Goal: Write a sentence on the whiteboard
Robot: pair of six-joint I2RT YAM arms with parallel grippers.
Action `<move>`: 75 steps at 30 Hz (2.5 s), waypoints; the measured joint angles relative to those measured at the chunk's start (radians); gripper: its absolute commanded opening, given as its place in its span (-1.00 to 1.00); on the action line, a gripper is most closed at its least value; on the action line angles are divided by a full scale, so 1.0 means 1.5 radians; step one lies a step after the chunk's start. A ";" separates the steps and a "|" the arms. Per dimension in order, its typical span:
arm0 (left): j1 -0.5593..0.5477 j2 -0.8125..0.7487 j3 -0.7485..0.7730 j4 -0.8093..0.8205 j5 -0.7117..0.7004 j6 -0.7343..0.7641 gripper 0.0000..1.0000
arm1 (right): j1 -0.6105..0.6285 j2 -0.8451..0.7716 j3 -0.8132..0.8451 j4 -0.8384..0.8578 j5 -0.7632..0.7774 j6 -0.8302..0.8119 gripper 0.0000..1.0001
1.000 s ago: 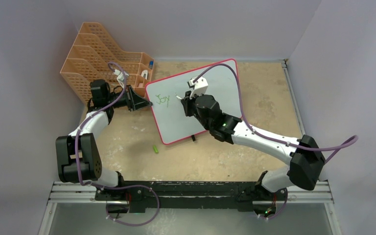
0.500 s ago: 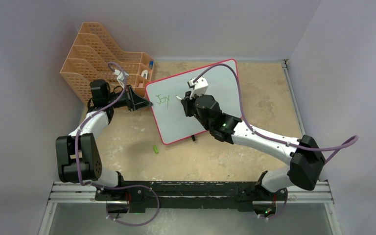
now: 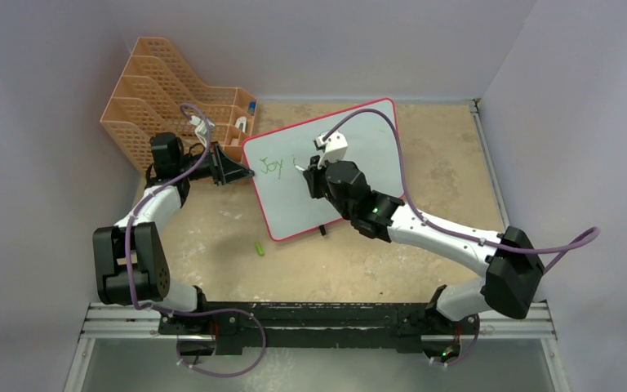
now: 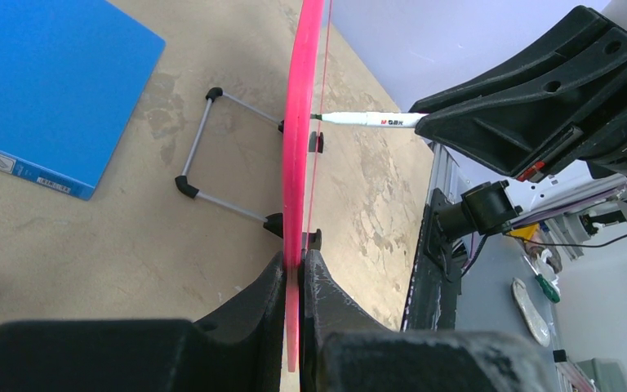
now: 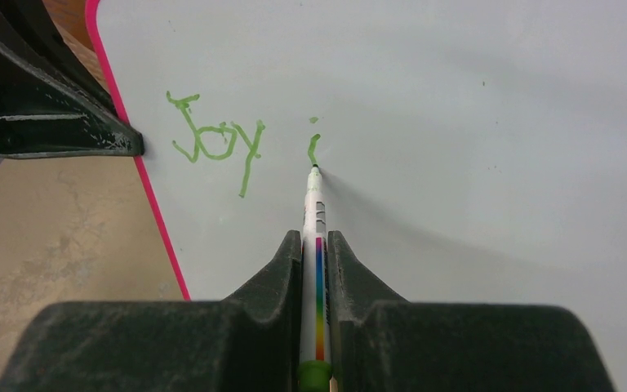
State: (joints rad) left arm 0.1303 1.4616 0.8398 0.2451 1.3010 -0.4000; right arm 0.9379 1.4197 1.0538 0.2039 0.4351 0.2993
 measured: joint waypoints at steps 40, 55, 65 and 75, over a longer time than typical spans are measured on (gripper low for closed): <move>0.000 0.000 0.000 0.000 0.004 0.000 -1.00 | -0.001 -0.017 0.000 0.001 0.016 0.004 -1.00; 0.000 0.000 0.000 0.000 0.004 0.000 -1.00 | -0.001 -0.017 0.000 0.016 0.018 0.004 -1.00; 0.000 0.000 0.000 0.000 0.005 0.000 -1.00 | -0.001 -0.011 0.000 0.024 0.023 0.004 -1.00; 0.000 0.000 0.000 0.000 0.005 0.000 -1.00 | -0.001 -0.008 0.000 0.027 0.033 0.005 -1.00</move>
State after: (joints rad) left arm 0.1303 1.4616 0.8398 0.2451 1.3079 -0.4000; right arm 0.9367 1.4082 1.0542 0.2443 0.4843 0.3061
